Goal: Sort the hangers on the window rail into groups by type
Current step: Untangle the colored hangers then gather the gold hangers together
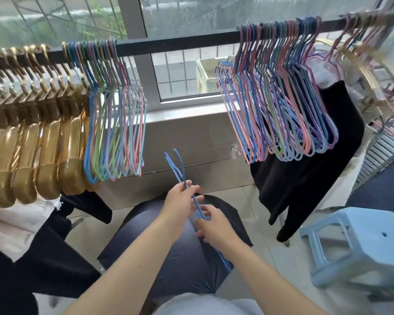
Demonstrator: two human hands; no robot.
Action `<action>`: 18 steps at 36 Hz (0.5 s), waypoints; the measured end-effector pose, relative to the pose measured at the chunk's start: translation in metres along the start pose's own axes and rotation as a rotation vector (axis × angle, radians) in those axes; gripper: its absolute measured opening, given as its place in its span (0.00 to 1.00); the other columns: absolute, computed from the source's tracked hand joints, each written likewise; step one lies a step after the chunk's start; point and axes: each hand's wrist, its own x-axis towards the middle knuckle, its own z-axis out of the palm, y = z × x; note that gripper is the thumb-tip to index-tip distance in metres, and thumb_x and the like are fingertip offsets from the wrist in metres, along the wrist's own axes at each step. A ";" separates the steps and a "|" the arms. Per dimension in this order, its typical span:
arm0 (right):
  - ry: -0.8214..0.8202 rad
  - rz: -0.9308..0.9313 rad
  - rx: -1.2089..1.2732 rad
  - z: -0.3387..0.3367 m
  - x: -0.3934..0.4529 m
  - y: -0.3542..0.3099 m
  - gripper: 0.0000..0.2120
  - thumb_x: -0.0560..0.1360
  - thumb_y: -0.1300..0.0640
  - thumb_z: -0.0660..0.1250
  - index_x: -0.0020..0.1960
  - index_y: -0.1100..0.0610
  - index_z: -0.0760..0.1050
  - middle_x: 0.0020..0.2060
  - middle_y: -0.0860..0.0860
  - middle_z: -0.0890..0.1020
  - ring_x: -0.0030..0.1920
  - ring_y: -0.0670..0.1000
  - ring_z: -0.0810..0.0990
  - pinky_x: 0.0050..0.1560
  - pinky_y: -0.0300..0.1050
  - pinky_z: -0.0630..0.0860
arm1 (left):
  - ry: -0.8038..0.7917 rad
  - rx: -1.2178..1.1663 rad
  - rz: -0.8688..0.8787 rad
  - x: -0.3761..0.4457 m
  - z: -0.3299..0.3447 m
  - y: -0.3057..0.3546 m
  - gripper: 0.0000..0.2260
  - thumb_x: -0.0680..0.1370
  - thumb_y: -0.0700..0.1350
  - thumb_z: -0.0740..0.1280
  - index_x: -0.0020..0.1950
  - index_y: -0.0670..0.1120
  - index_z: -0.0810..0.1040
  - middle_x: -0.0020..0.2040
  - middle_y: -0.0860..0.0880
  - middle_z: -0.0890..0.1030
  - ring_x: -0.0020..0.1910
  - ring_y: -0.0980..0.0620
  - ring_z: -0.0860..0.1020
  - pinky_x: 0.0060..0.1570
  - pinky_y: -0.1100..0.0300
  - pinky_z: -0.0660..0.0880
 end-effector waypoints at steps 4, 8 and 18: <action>0.079 -0.058 0.042 -0.018 0.000 -0.031 0.08 0.77 0.57 0.67 0.54 0.48 0.78 0.51 0.51 0.83 0.40 0.48 0.82 0.38 0.42 0.75 | -0.015 0.176 0.037 0.000 -0.001 0.024 0.11 0.84 0.39 0.63 0.64 0.51 0.73 0.51 0.51 0.80 0.52 0.50 0.81 0.61 0.48 0.76; 0.123 -0.168 0.062 -0.038 -0.005 -0.072 0.09 0.78 0.57 0.66 0.56 0.50 0.80 0.43 0.50 0.83 0.43 0.50 0.81 0.42 0.48 0.78 | -0.103 0.171 0.143 -0.022 0.003 0.064 0.13 0.83 0.37 0.63 0.67 0.47 0.75 0.52 0.49 0.81 0.55 0.50 0.80 0.62 0.51 0.76; 0.144 -0.293 0.052 -0.092 -0.010 -0.181 0.16 0.83 0.45 0.62 0.65 0.54 0.77 0.59 0.49 0.80 0.51 0.51 0.86 0.37 0.42 0.82 | 0.260 0.759 0.905 -0.029 -0.043 0.230 0.18 0.82 0.44 0.65 0.72 0.48 0.76 0.65 0.50 0.79 0.60 0.54 0.79 0.63 0.64 0.73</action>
